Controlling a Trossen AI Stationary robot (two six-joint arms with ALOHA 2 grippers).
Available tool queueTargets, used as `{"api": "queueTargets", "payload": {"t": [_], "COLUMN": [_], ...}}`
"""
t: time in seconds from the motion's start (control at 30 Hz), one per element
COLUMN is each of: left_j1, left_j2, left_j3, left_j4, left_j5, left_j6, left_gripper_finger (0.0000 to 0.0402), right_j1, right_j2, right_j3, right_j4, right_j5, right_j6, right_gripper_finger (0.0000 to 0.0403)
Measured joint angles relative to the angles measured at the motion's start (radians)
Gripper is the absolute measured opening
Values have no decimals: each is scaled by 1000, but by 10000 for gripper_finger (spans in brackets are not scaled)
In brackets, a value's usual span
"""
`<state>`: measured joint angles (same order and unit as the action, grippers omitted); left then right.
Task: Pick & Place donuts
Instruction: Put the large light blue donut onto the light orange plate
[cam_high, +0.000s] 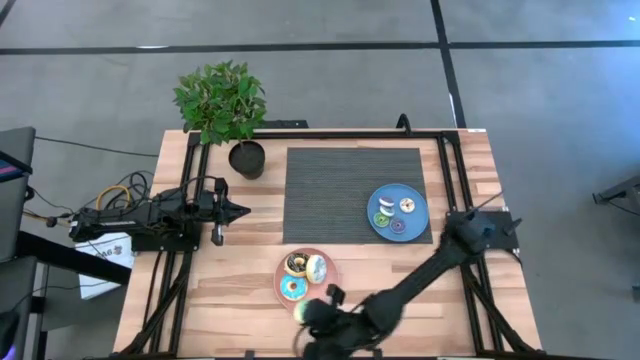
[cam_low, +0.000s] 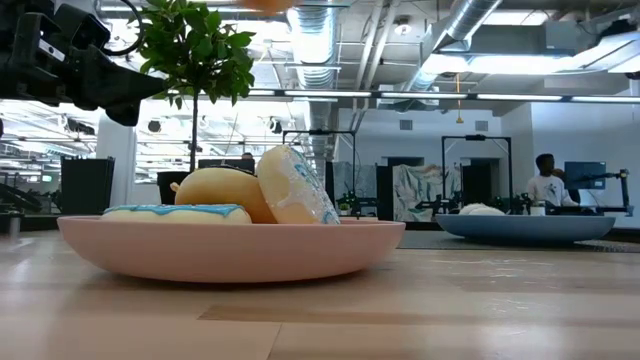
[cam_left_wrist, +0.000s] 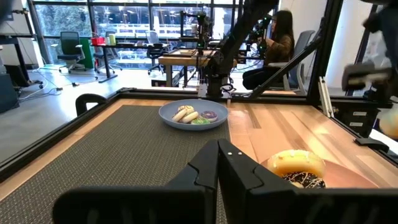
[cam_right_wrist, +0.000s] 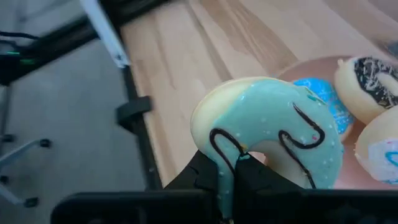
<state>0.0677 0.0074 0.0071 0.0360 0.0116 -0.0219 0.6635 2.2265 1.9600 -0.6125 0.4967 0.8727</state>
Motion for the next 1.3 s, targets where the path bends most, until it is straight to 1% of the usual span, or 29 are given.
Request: {"api": "queueTargets", "payload": {"t": [0.13, 0.2, 0.27, 0.43, 0.53, 0.73, 0.83, 0.97, 1.1, 1.3], "left_j1": [0, 0, 0, 0, 0, 0, 0, 0, 0, 0], "left_j2": [0, 0, 0, 0, 0, 0, 0, 0, 0, 0], "left_j3": [0, 0, 0, 0, 0, 0, 0, 0, 0, 0], "left_j4": [0, 0, 0, 0, 0, 0, 0, 0, 0, 0], "left_j5": [0, 0, 0, 0, 0, 0, 0, 0, 0, 0], "left_j6": [0, 0, 0, 0, 0, 0, 0, 0, 0, 0], "left_gripper_finger": [0, 0, 0, 0, 0, 0, 0, 0, 0, 0], "right_j1": [-31, -44, -57, -90, -100, -95, -93, -90, -90, -81], "right_j2": [133, 177, 205, 218, 217, 209, 217, 217, 217, 218], "right_j3": [199, 265, 296, 309, 309, 309, 307, 307, 307, 285], "right_j4": [-169, -248, -289, -332, -397, -469, -481, -486, -510, -490], "right_j5": [7, 32, 39, -7, -6, 7, -10, 5, 14, 86], "right_j6": [61, 103, 146, 268, 333, 367, 407, 435, 429, 429], "right_gripper_finger": [14, 17, 19, 22, 23, 24, 24, 29, 53, 104]}}
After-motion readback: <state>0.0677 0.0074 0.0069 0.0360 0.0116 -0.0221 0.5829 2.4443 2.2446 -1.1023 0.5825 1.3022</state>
